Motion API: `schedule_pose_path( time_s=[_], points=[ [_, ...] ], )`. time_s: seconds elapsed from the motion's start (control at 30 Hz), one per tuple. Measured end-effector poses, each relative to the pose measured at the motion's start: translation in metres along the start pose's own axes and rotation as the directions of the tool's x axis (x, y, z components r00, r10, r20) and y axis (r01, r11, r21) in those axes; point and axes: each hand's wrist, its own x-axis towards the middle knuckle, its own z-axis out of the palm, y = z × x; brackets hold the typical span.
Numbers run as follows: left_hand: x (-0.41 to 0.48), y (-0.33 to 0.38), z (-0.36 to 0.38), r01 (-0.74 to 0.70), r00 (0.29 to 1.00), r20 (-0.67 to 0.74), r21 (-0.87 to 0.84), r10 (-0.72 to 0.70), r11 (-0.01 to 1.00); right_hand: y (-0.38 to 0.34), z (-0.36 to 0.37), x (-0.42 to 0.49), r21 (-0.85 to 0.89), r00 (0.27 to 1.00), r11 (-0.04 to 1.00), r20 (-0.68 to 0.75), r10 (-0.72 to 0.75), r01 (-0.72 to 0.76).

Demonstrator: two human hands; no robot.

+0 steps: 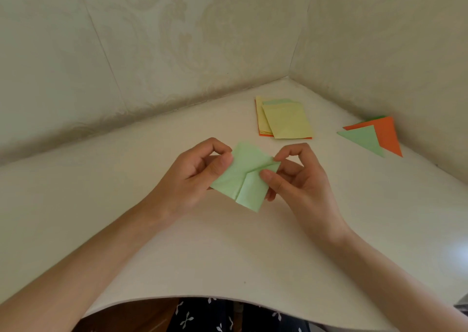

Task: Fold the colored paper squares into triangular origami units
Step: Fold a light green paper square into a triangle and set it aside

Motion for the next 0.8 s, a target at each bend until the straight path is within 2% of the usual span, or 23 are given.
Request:
schedule_pose_path(
  time_s=[0.23,0.5,0.67,0.8],
  points=[
    [-0.001,-0.0036,0.0007,0.022,0.999,0.029,-0.001,-0.022,1.0,-0.001,-0.003,0.0023,0.063,0.993,0.994,-0.062,0.098,-0.094],
    [-0.0021,-0.0076,-0.0005,0.176,0.976,0.153,-0.14,-0.154,0.974,0.0026,-0.0023,0.002,-0.017,0.996,0.997,-0.035,0.079,-0.08],
    [0.0003,-0.0057,0.0003,0.314,0.941,0.165,-0.093,-0.297,0.945,0.0009,-0.0006,0.0007,-0.03,0.997,0.997,0.025,0.076,-0.076],
    [0.0005,-0.0051,0.0008,0.329,0.917,0.235,0.012,-0.322,0.944,0.0019,0.0016,-0.001,-0.074,0.998,0.996,0.041,0.058,-0.054]
  ],
)
